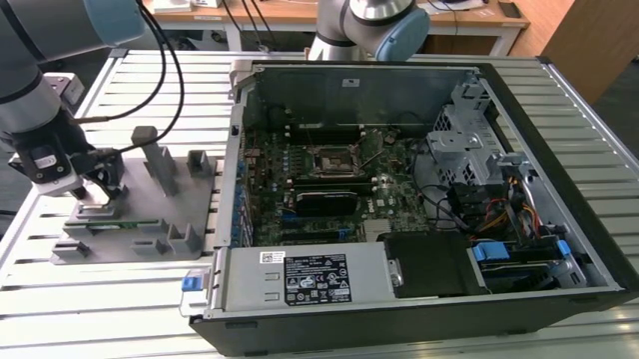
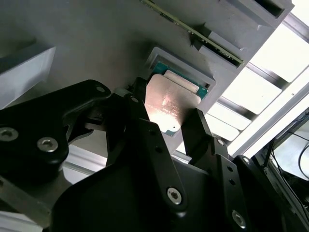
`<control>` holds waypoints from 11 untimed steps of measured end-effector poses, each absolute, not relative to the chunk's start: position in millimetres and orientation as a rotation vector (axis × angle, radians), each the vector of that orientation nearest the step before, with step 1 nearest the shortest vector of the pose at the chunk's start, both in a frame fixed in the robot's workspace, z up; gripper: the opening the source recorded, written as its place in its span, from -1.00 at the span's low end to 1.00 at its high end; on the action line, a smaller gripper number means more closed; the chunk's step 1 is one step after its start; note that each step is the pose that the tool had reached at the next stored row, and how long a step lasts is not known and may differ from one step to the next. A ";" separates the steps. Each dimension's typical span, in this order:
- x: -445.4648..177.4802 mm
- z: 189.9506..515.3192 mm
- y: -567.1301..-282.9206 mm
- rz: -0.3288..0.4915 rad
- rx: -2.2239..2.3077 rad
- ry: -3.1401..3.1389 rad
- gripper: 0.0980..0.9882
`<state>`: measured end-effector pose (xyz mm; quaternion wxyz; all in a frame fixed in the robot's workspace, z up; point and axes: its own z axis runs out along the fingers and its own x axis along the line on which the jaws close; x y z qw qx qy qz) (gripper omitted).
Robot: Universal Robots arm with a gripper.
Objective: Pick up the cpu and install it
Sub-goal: 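Pick up the cpu and move it towards the insertion slot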
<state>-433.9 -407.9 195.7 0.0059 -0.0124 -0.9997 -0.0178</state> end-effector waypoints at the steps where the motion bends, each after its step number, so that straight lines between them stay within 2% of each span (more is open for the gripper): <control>1: -433.8 196.2 -407.9 -0.056 -0.039 -3.129 0.00; 11: -433.9 202.1 -407.9 -0.058 -0.039 -3.129 0.00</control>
